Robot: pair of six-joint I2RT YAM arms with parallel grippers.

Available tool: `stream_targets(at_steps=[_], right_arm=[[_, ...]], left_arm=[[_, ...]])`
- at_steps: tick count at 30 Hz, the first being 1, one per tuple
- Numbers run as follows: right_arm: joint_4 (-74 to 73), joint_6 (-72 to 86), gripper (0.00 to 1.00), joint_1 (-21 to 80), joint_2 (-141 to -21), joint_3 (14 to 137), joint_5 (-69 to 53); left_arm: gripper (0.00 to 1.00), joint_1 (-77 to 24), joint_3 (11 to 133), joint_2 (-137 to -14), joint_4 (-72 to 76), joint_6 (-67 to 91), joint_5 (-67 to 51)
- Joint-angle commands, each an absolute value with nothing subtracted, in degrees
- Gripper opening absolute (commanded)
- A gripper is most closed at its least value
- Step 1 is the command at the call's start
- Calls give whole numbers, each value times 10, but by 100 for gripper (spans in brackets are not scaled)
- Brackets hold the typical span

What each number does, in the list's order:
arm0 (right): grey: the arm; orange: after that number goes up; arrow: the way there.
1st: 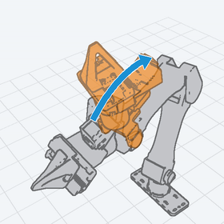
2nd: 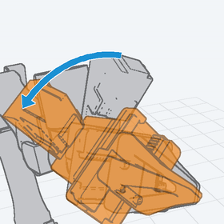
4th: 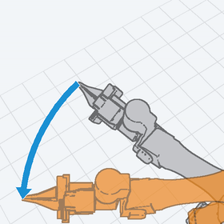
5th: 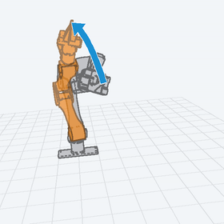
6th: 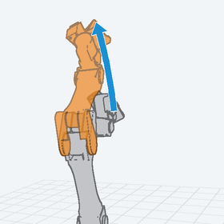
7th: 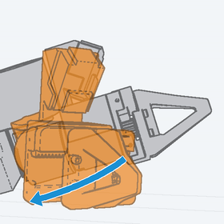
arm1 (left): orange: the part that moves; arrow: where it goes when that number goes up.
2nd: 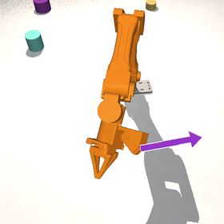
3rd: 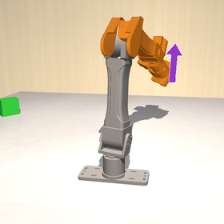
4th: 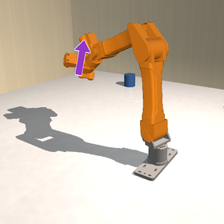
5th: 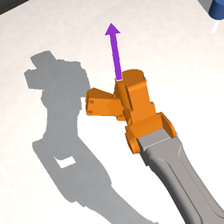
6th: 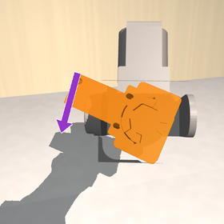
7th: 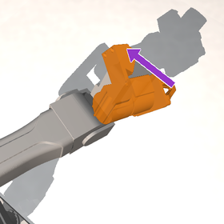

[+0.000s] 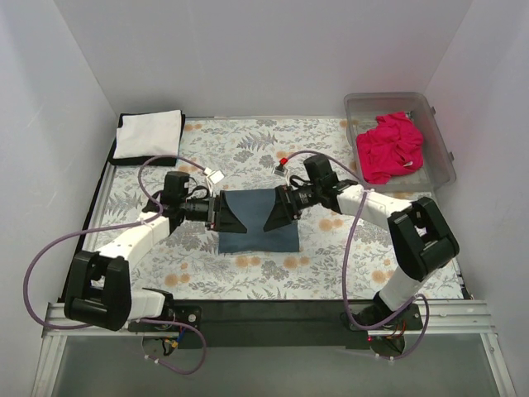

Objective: Fold and stack the t-shirts
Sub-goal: Fold the tshirt

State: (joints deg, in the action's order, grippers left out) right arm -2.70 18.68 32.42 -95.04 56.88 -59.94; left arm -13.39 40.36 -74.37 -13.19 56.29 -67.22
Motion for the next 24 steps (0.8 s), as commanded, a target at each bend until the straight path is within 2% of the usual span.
stream_targets(at_steps=[1, 6, 13, 17, 18, 20, 23, 24], right_arm=[[124, 323, 98, 354, -997, 563, -588], [229, 443, 98, 374, -1077, 562, -590], [272, 482, 98, 382, -1181, 535, -563], [269, 476, 98, 365, -1179, 503, -559], [269, 474, 98, 361, -1172, 506, -568], [270, 469, 97, 360, -1139, 542, -618], [267, 461, 97, 359, -1074, 606, -667], [267, 454, 97, 354, -1058, 620, -671]], left_arm=[[84, -132, 348, -774, -71, 642, -686], [81, -120, 313, -837, -53, 665, -632], [79, -57, 322, -967, -86, 643, -549], [76, -36, 352, -996, -129, 616, -533], [74, -25, 354, -991, -127, 613, -549], [66, -21, 361, -963, -112, 610, -657], [65, -25, 394, -883, -104, 600, -754], [68, -28, 402, -862, -105, 604, -758]])
